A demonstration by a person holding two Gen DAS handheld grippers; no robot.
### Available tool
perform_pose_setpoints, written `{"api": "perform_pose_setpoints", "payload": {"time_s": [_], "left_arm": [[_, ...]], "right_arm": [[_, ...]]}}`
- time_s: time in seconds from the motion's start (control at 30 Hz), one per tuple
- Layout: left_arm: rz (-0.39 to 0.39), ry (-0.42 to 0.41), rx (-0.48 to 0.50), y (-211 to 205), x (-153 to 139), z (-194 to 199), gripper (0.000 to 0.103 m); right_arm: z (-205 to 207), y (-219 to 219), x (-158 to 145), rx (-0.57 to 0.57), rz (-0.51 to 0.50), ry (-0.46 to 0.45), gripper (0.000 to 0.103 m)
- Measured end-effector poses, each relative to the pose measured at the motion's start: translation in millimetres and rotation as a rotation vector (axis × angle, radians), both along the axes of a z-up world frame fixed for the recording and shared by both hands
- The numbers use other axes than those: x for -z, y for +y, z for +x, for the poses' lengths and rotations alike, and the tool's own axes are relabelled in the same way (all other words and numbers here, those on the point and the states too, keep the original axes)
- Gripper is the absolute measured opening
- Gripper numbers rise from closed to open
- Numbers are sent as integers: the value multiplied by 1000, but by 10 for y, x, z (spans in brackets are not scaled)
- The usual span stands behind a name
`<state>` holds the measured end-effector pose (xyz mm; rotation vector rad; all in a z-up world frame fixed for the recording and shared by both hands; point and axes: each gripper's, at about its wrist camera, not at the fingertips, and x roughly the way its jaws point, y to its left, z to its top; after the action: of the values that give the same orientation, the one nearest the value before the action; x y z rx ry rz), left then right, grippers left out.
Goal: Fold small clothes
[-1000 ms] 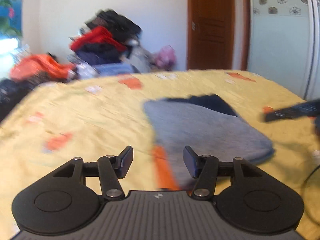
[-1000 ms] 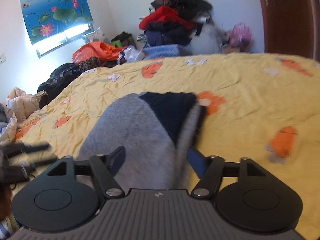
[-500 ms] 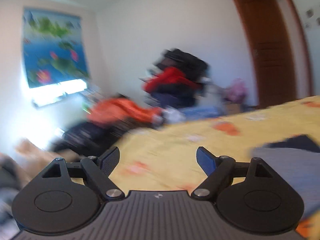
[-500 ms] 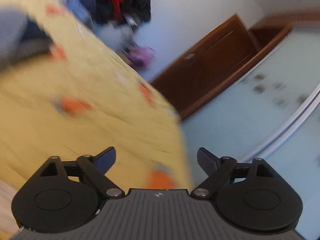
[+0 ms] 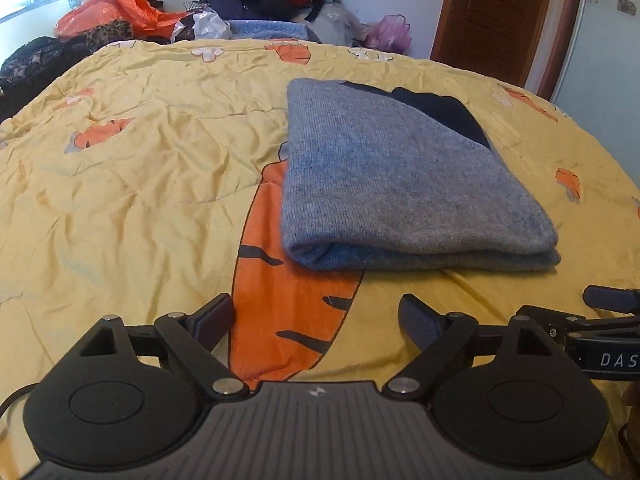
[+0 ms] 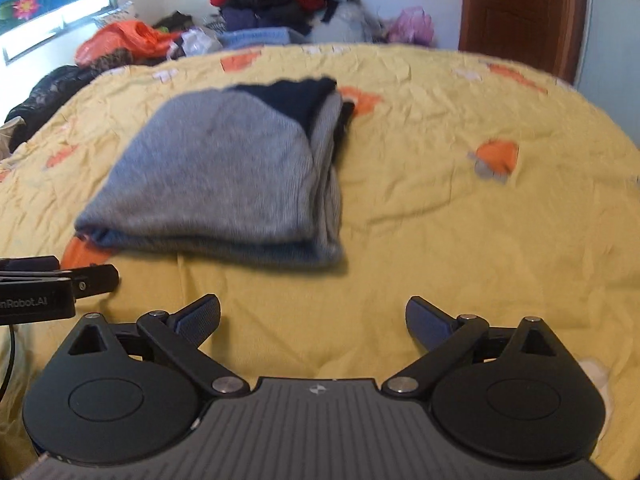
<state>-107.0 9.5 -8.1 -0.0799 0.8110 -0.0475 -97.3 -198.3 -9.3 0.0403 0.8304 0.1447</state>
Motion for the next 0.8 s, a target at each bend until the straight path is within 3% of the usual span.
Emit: {"api": "perform_pose_setpoints", "payload": {"time_s": [0.1,0.33,0.5,0.8], "left_arm": [[21,7,-23,-7,20,27,103],[93,1,-18,-97,56,25,103],[98,22,-24,-110,54,60,103],[94,49,-33,-112,38,78,103]], "right_arm": [[-38,132,53,-3,-83,-35,103],[-33,129,55,68,-72,-55,103],[42,194,7,133,-83,28,103],[18,202,3,131,-83,33,103]]}}
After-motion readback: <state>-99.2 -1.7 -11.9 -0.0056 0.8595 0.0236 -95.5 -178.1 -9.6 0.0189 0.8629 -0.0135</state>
